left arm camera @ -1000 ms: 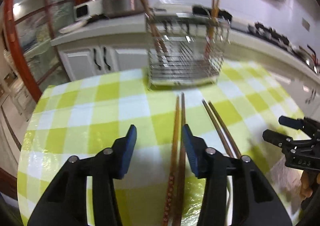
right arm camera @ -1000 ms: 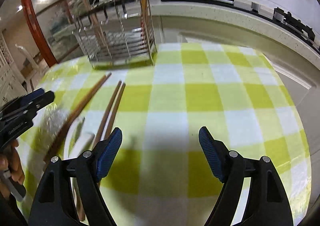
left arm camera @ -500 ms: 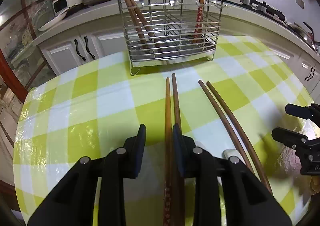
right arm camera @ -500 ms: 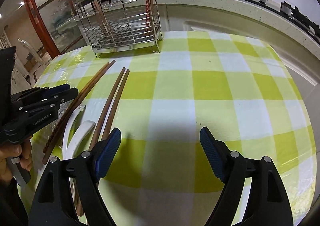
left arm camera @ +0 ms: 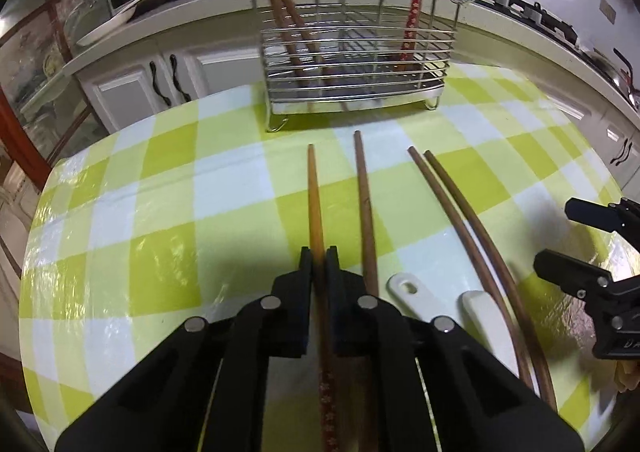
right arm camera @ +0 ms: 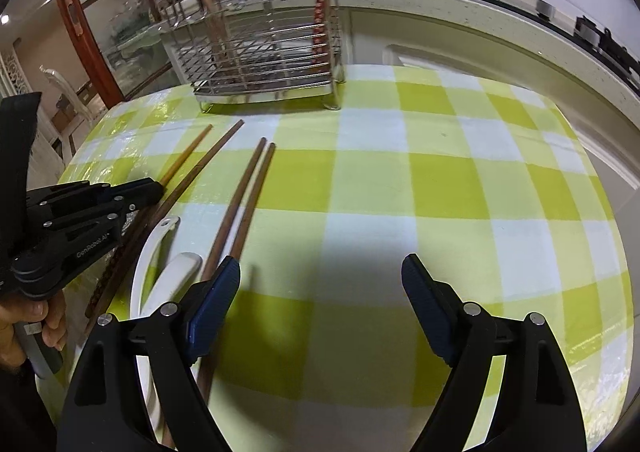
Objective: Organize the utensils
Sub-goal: 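Lower the left tool onto a patterned chopstick and close it, then grasp a dark wooden chopstick with the right tool while the left tool holds its chopstick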
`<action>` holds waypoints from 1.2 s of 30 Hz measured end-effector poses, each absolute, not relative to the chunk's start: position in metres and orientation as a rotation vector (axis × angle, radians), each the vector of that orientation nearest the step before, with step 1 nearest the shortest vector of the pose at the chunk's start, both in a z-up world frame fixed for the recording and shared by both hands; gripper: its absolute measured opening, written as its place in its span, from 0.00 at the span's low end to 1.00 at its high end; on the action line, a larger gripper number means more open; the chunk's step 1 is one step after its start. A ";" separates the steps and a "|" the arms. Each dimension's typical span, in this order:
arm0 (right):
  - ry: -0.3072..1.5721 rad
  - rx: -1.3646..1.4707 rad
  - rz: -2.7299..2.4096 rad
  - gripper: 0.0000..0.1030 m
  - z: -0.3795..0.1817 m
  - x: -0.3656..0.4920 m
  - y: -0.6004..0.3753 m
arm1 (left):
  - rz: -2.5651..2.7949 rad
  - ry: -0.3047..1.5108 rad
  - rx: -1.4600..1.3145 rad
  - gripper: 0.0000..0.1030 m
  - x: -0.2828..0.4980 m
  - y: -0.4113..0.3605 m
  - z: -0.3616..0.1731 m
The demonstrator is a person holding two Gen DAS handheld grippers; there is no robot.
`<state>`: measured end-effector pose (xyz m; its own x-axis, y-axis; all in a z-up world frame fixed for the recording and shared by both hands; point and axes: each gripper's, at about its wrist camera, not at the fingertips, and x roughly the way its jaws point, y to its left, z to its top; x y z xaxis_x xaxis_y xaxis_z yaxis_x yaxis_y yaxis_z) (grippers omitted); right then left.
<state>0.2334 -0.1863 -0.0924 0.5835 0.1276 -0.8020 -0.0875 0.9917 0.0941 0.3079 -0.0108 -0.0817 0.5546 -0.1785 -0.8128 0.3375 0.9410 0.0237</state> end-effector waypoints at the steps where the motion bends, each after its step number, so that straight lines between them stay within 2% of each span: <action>1: 0.941 0.043 0.131 0.75 -0.092 0.235 -0.182 | -0.302 0.934 0.185 0.07 0.306 -0.010 -0.082; 12: 0.960 -0.010 0.102 0.68 -0.101 0.249 -0.160 | -0.239 0.919 0.168 0.07 0.289 0.016 -0.083; 16: 0.950 -0.052 0.088 0.58 -0.102 0.250 -0.154 | -0.220 0.915 0.161 0.07 0.282 0.023 -0.083; 21: 0.937 -0.058 0.126 0.41 -0.101 0.246 -0.152 | -0.209 0.919 0.147 0.07 0.274 0.029 -0.083; 23: 0.930 -0.051 0.132 0.25 -0.101 0.245 -0.153 | -0.204 0.921 0.143 0.07 0.272 0.031 -0.083; 26: 0.932 -0.014 0.142 0.12 -0.100 0.247 -0.163 | -0.200 0.922 0.132 0.07 0.270 0.033 -0.083; 29: 0.938 0.025 0.167 0.08 -0.099 0.246 -0.171 | -0.199 0.919 0.116 0.07 0.268 0.034 -0.082; 36: 0.909 0.059 0.158 0.08 -0.087 0.238 -0.186 | -0.189 0.888 0.101 0.07 0.263 0.034 -0.070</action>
<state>0.2383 -0.1863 -0.0867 0.6041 0.1614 -0.7804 -0.1119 0.9868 0.1174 0.2627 0.0343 -0.0698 0.6155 -0.1222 -0.7786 0.2057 0.9786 0.0090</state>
